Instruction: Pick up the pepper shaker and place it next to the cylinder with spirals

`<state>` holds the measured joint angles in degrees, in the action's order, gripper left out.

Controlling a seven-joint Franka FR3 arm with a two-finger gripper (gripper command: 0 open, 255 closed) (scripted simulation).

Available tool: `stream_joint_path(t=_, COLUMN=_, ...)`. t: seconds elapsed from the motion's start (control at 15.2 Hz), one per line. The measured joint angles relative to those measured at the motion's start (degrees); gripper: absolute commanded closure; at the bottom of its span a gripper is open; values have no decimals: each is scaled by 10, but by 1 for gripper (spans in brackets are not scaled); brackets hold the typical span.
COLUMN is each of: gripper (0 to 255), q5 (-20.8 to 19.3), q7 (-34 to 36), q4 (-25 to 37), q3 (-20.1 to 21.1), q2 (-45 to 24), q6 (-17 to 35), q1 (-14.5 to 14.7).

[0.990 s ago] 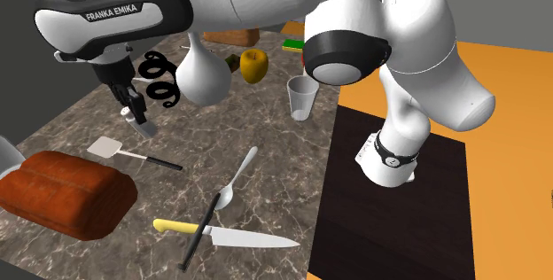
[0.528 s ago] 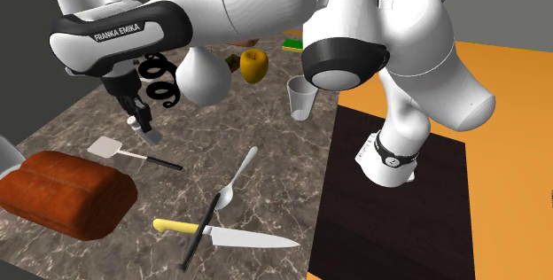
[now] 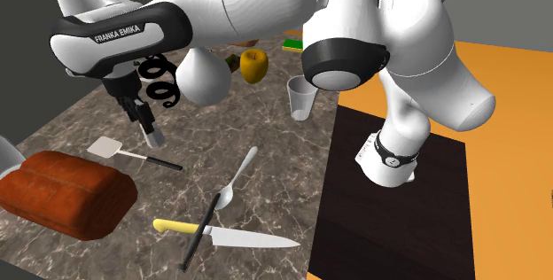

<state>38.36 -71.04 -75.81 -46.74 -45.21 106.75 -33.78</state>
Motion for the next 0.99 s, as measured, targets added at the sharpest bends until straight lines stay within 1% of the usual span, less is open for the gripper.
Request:
stream_joint_path(t=0.26, gripper=0, q5=0, q7=0, q4=0, q3=0, q2=0, q6=0, q1=0)
stream_joint_path(t=0.4, gripper=0, q5=-7, q7=4, q4=6, q3=-5, q2=10, q6=-15, q1=1)
stream_joint_path(t=0.46, gripper=0, q5=-9, q7=8, q4=31, q3=-5, q2=8, q6=-33, q1=-10)
stream_joint_path(t=0.53, gripper=0, q5=-12, q7=12, q4=47, q3=-7, q2=10, q6=-49, q1=-15)
stream_joint_path(t=0.59, gripper=0, q5=-14, q7=13, q4=48, q3=-9, q2=15, q6=-54, q1=-14)
stream_joint_path(t=0.99, gripper=0, q5=-17, q7=13, q4=42, q3=-12, q2=21, q6=-55, q1=-9)
